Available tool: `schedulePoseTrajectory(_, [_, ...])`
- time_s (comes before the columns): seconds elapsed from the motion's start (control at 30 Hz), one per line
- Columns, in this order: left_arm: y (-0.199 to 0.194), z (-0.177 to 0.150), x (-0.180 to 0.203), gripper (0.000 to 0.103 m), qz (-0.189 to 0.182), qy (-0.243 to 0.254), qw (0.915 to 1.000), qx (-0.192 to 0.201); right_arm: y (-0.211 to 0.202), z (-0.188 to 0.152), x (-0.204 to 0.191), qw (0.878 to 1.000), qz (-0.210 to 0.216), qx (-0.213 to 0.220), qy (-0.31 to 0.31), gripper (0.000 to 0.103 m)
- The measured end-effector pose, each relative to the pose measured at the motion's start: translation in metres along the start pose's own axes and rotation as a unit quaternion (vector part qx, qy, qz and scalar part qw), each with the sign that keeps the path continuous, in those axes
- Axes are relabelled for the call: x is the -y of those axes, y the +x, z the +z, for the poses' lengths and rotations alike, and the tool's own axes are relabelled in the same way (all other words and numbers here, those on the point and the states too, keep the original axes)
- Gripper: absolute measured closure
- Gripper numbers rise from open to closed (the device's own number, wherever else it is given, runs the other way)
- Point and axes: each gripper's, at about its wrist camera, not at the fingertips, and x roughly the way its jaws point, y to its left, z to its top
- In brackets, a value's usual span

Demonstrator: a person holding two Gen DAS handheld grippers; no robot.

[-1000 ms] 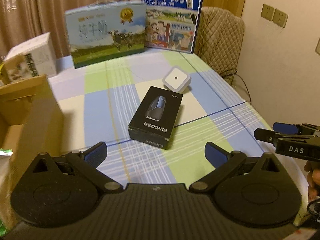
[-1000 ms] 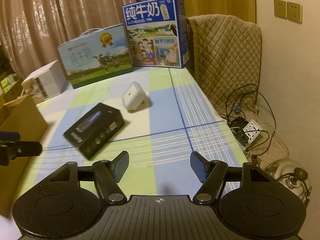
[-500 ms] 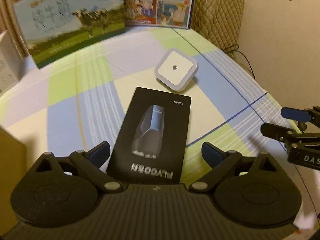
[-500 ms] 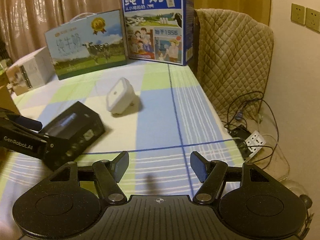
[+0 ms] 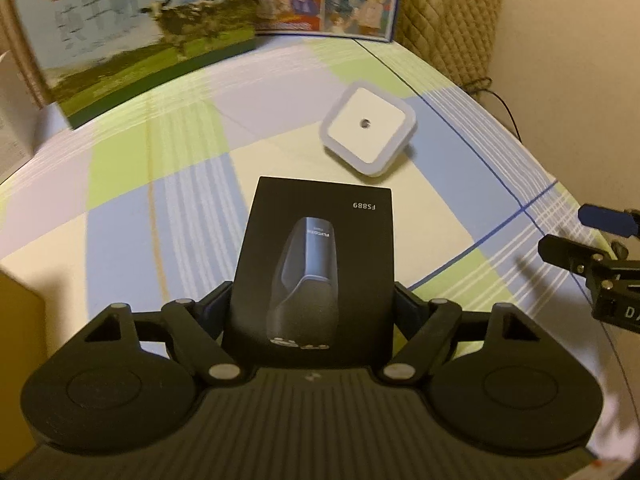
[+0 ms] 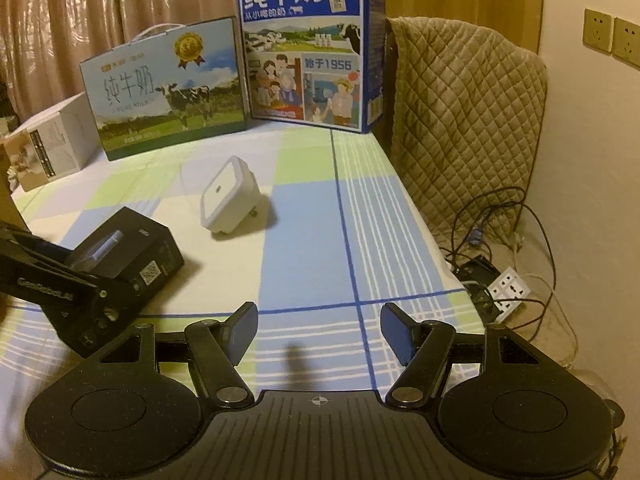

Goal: Organize objects
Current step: 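Grasp the black gadget box with the left tool while the right tool grasps the white night light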

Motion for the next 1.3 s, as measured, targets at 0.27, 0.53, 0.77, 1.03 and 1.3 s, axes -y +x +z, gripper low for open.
schedulePoseTrajectory(0.27, [-0.035, -0.024, -0.025, 0.026, 0.017, -0.056, 0.9979, 0.028, 0.000, 0.003, -0.017, 0.999, 0.043, 0.011, -0.025, 0.038])
schedulePoseTrajectory(0.53, [-0.040, -0.024, -0.052, 0.026, 0.029, -0.082, 0.9950, 0.049, 0.022, 0.020, -0.052, 0.990, 0.050, 0.047, -0.124, 0.038])
schedulePoseTrajectory(0.77, [-0.036, -0.019, -0.068, 0.026, 0.017, -0.112, 0.9913, 0.066, 0.067, 0.038, -0.078, 0.971, 0.030, 0.060, -0.229, 0.030])
schedulePoseTrajectory(1.03, [-0.032, -0.020, -0.080, 0.026, 0.008, -0.132, 0.9888, 0.070, 0.109, 0.046, -0.093, 0.957, 0.011, 0.048, -0.284, 0.020])
schedulePoseTrajectory(1.3, [-0.031, -0.020, -0.078, 0.026, 0.000, -0.131, 0.9890, 0.068, 0.135, 0.047, -0.100, 0.947, -0.021, 0.040, -0.318, 0.033])
